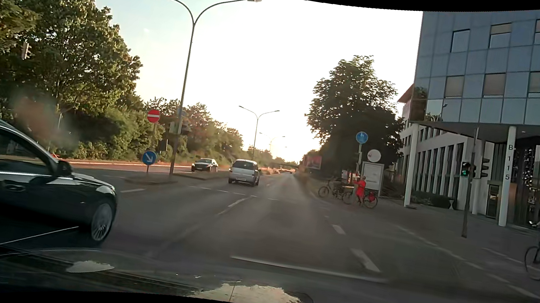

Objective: Follow the waypoints while adhering to traffic rules and regulations

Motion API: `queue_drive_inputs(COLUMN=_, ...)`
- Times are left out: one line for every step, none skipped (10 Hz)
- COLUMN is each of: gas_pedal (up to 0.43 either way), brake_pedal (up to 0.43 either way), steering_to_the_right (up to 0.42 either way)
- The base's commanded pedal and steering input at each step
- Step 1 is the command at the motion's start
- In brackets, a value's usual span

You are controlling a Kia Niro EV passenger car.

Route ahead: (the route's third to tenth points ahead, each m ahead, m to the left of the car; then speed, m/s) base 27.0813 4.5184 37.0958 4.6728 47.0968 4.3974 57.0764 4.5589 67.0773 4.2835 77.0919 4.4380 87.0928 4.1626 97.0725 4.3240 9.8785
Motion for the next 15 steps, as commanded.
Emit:
queue_drive_inputs(gas_pedal=0.138, brake_pedal=0.0, steering_to_the_right=0.0)
queue_drive_inputs(gas_pedal=0.138, brake_pedal=0.0, steering_to_the_right=0.0)
queue_drive_inputs(gas_pedal=0.138, brake_pedal=0.0, steering_to_the_right=0.0)
queue_drive_inputs(gas_pedal=0.157, brake_pedal=0.0, steering_to_the_right=0.0)
queue_drive_inputs(gas_pedal=0.169, brake_pedal=0.0, steering_to_the_right=0.0)
queue_drive_inputs(gas_pedal=0.169, brake_pedal=0.0, steering_to_the_right=0.0)
queue_drive_inputs(gas_pedal=0.169, brake_pedal=0.0, steering_to_the_right=0.0)
queue_drive_inputs(gas_pedal=0.169, brake_pedal=0.0, steering_to_the_right=0.0)
queue_drive_inputs(gas_pedal=0.169, brake_pedal=0.0, steering_to_the_right=0.0)
queue_drive_inputs(gas_pedal=0.169, brake_pedal=0.0, steering_to_the_right=0.0)
queue_drive_inputs(gas_pedal=0.169, brake_pedal=0.0, steering_to_the_right=0.0)
queue_drive_inputs(gas_pedal=0.169, brake_pedal=0.0, steering_to_the_right=0.0)
queue_drive_inputs(gas_pedal=0.169, brake_pedal=0.0, steering_to_the_right=0.0)
queue_drive_inputs(gas_pedal=0.169, brake_pedal=0.0, steering_to_the_right=0.0)
queue_drive_inputs(gas_pedal=0.169, brake_pedal=0.0, steering_to_the_right=0.0)
